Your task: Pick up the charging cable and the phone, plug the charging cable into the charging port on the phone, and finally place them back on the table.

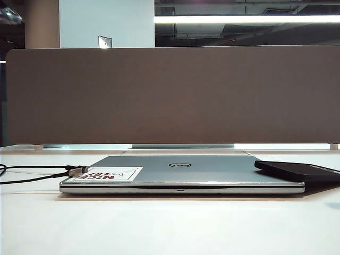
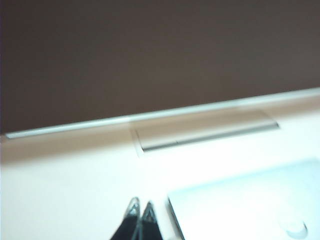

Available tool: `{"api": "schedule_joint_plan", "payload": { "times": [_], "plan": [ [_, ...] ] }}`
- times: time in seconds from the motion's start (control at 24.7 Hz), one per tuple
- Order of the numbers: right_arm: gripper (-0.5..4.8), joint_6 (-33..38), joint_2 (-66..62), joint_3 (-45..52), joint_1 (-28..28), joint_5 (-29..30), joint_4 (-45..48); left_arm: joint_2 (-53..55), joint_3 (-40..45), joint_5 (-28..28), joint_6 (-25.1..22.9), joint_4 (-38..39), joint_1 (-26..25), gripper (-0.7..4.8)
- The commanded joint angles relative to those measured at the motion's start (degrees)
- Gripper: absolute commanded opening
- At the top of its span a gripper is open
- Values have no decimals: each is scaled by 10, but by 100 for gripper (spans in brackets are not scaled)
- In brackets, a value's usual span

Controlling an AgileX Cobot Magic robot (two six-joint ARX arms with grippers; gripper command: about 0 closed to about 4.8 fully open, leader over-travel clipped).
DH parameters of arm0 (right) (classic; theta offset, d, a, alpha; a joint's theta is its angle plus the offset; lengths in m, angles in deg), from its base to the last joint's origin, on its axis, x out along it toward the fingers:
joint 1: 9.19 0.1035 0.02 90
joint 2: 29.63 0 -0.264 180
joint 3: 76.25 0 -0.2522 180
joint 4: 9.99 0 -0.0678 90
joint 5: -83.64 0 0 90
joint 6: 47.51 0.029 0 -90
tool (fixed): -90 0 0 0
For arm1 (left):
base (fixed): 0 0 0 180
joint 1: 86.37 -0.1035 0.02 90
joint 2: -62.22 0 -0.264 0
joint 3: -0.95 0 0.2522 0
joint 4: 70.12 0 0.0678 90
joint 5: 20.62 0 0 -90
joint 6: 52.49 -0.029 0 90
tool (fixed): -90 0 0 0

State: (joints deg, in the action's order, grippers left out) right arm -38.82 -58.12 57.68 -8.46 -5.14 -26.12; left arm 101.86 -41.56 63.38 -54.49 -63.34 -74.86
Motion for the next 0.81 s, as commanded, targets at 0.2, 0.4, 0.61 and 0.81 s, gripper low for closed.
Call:
{"api": "schedule_joint_plan", "payload": {
  "times": [0.2,0.4,0.61,0.81],
  "plan": [
    [-3,62,-61,-12,0,51,-9,32,-2,-3,-91,63,39,-6],
    [-3,95,-76,-25,0,52,-69,75,-2,-3,-125,62,45,-7],
    [-3,96,-87,-53,0,68,-136,117,-2,-3,-161,61,46,-7],
    [-3,96,-99,-68,0,89,-180,141,-2,-3,-160,60,53,-6]
  ]
}}
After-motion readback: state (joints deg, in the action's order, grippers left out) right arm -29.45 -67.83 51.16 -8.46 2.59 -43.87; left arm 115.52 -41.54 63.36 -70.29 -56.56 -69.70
